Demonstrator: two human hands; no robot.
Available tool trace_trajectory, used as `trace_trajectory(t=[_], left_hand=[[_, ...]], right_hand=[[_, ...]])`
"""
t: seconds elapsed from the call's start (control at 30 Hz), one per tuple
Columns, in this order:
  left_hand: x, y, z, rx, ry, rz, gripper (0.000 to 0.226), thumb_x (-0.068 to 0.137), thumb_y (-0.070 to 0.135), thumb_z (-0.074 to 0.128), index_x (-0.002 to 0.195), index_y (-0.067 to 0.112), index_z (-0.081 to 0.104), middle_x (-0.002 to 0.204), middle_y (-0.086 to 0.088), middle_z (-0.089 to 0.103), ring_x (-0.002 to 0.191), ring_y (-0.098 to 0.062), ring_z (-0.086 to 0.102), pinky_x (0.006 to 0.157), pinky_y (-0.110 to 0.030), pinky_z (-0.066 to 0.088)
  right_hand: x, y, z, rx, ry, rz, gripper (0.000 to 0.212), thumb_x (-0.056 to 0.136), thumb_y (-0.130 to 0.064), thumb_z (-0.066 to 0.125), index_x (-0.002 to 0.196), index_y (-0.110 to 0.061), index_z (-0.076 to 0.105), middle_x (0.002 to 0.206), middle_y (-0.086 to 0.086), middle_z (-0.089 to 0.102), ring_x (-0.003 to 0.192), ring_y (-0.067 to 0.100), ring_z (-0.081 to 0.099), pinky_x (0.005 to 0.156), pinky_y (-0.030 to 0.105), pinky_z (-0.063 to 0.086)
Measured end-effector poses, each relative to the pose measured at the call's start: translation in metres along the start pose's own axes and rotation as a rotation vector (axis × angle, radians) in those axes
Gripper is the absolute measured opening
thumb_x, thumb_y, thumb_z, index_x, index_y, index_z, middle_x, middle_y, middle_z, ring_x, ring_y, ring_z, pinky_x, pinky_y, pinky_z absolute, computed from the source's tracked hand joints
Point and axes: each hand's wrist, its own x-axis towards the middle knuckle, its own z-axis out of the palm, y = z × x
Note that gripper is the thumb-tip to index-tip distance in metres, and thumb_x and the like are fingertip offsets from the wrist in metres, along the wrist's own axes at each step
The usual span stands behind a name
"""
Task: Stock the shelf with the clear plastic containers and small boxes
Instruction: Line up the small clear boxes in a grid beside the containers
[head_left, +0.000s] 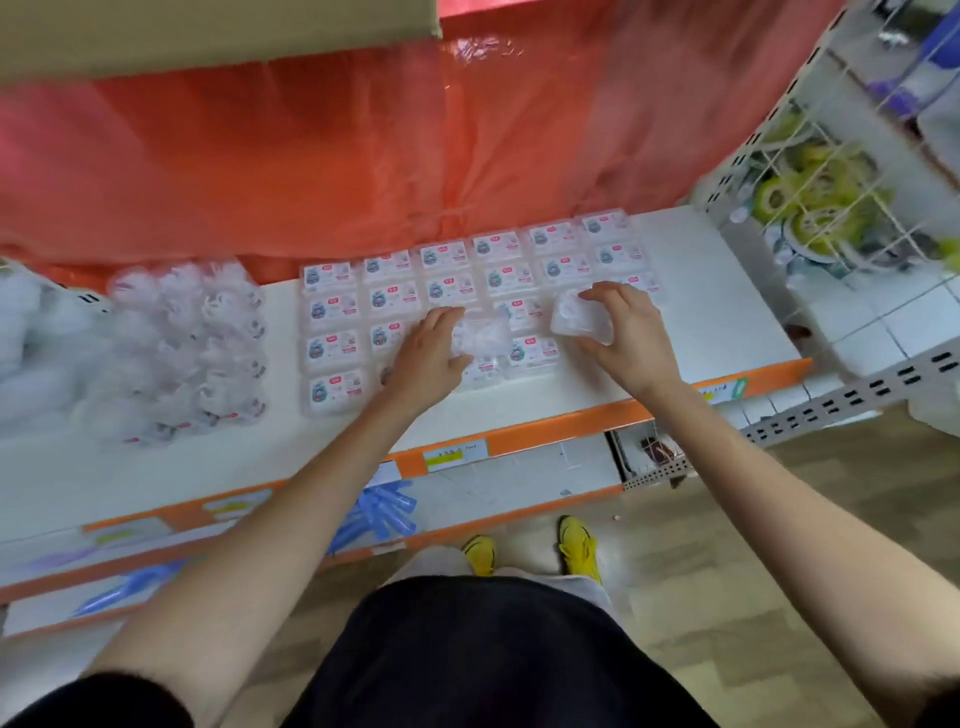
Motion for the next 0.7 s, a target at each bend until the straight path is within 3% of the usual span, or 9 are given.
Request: trace_trajectory(t=[0.13,0.23,0.3,0.37,0.47,0.53,0.7], left_hand=[[-0.005,0.008,0.002,0.040,0.050,-0.065,0.066,0.092,0.028,0.064,0.149,0.012,0.034,0.157,-0.008,0.026,0.147,-0.025,0.019,0.119,-0.039,0.014],[-0.011,0.027,0.009,-0.006,0.169,-0.169,0.068,0.091,0.034,0.064,0.149,0.014,0.033,0.159,-0.005,0.020,0.148,-0.022,0.011,0.119,-0.040,0.010],[-0.011,0.047,0.015,-0.021,0.349,-0.186,0.055,0.094,0.033,0.060,0.143,0.014,0.043,0.154,-0.007,0.031,0.145,-0.024,0.021,0.118,-0.040,0.015],[-0.010,0.071,0.022,-0.110,0.496,-0.190,0.039,0.096,0.029,0.056,0.131,0.013,0.056,0.139,-0.007,0.049,0.132,-0.021,0.041,0.113,-0.039,0.029],[-0.009,0.112,0.035,-0.406,0.431,-0.316,0.027,0.096,0.027,0.059,0.117,0.011,0.066,0.115,-0.003,0.066,0.100,-0.012,0.060,0.093,-0.029,0.048],[-0.005,0.127,0.047,-0.525,0.384,-0.426,0.027,0.094,0.031,0.062,0.110,0.010,0.069,0.102,-0.002,0.070,0.092,-0.012,0.064,0.087,-0.027,0.050],[0.001,0.151,0.065,-0.889,0.281,-0.593,0.012,0.096,0.028,0.061,0.101,0.017,0.063,0.089,0.004,0.067,0.068,-0.006,0.068,0.066,-0.022,0.051]], right_hand=[[0.014,0.012,-0.002,0.094,-0.076,-0.080,0.050,0.080,-0.034,0.070,0.124,-0.012,0.061,0.130,0.008,0.058,0.122,0.031,0.050,0.103,0.040,0.037],[0.020,0.021,-0.005,0.132,-0.105,-0.145,0.049,0.081,-0.029,0.077,0.124,-0.011,0.061,0.130,0.008,0.058,0.124,0.030,0.049,0.105,0.037,0.035],[0.023,0.026,-0.007,0.138,-0.120,-0.194,0.050,0.080,-0.026,0.079,0.125,-0.012,0.061,0.131,0.008,0.058,0.124,0.029,0.048,0.105,0.031,0.032],[0.023,0.030,-0.009,0.156,-0.148,-0.223,0.051,0.080,-0.025,0.080,0.126,-0.012,0.060,0.131,0.007,0.058,0.124,0.027,0.048,0.103,0.024,0.029],[0.019,0.034,-0.011,0.192,-0.176,-0.242,0.054,0.078,-0.024,0.081,0.126,-0.013,0.060,0.131,0.006,0.058,0.123,0.028,0.048,0.103,0.025,0.030],[0.017,0.038,-0.012,0.195,-0.207,-0.266,0.055,0.077,-0.024,0.080,0.127,-0.014,0.059,0.131,0.006,0.058,0.123,0.029,0.049,0.104,0.031,0.033],[0.010,0.039,-0.020,0.231,-0.241,-0.305,0.054,0.078,-0.022,0.080,0.127,-0.013,0.059,0.130,0.007,0.058,0.123,0.030,0.050,0.104,0.021,0.028]])
